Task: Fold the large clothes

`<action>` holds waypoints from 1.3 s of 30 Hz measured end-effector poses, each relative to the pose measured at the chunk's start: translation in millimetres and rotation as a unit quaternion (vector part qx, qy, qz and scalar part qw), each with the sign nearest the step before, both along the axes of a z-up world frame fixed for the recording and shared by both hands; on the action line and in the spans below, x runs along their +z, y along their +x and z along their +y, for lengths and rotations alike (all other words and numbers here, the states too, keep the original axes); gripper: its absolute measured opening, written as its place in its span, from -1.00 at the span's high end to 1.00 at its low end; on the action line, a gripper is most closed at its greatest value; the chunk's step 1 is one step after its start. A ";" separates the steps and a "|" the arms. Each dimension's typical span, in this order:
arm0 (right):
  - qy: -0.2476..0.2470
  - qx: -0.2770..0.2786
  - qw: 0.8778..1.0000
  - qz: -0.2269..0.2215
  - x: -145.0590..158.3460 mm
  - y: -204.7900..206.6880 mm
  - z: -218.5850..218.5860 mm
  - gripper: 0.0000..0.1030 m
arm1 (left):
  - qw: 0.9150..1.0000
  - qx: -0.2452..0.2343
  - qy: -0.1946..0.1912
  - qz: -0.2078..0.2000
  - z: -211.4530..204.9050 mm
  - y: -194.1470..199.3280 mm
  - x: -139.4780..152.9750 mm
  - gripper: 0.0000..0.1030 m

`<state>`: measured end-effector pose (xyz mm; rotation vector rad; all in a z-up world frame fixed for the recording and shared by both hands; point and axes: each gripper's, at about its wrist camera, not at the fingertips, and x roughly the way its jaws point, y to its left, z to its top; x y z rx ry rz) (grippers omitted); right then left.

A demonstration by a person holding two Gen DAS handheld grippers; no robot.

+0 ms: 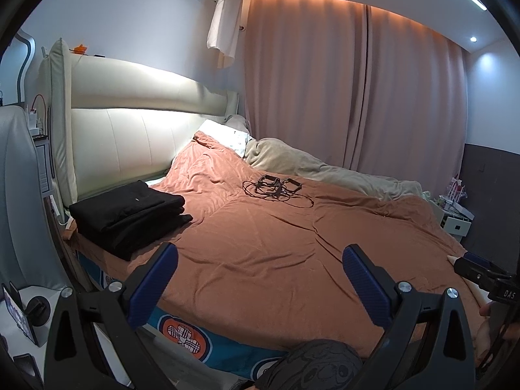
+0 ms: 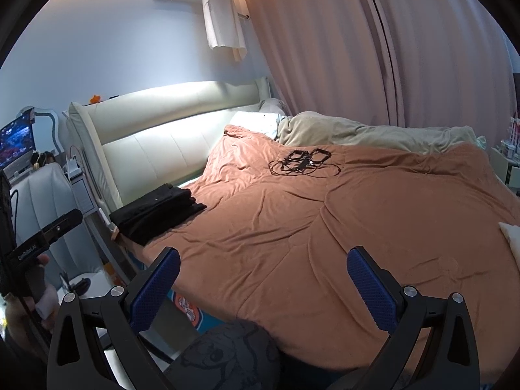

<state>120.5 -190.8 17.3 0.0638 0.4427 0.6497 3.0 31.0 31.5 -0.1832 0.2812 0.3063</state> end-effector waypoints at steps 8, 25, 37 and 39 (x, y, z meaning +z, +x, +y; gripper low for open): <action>0.005 -0.003 1.000 0.000 1.0 0.6 -6.0 -1.00 | 1.000 -0.001 0.002 -0.002 -4.5 -1.5 1.7 -1.00; 0.002 -0.011 1.000 0.004 0.4 0.7 -12.3 -1.00 | 1.000 -0.010 0.007 0.004 -9.8 -2.9 0.3 -1.00; -0.001 -0.016 1.000 0.013 -1.5 5.7 -15.6 -1.00 | 1.000 -0.008 0.005 0.010 -11.3 1.2 -3.5 -1.00; -0.002 -0.017 1.000 0.016 -3.0 5.4 -15.4 -1.00 | 1.000 -0.008 0.003 0.009 -12.1 1.3 -5.2 -1.00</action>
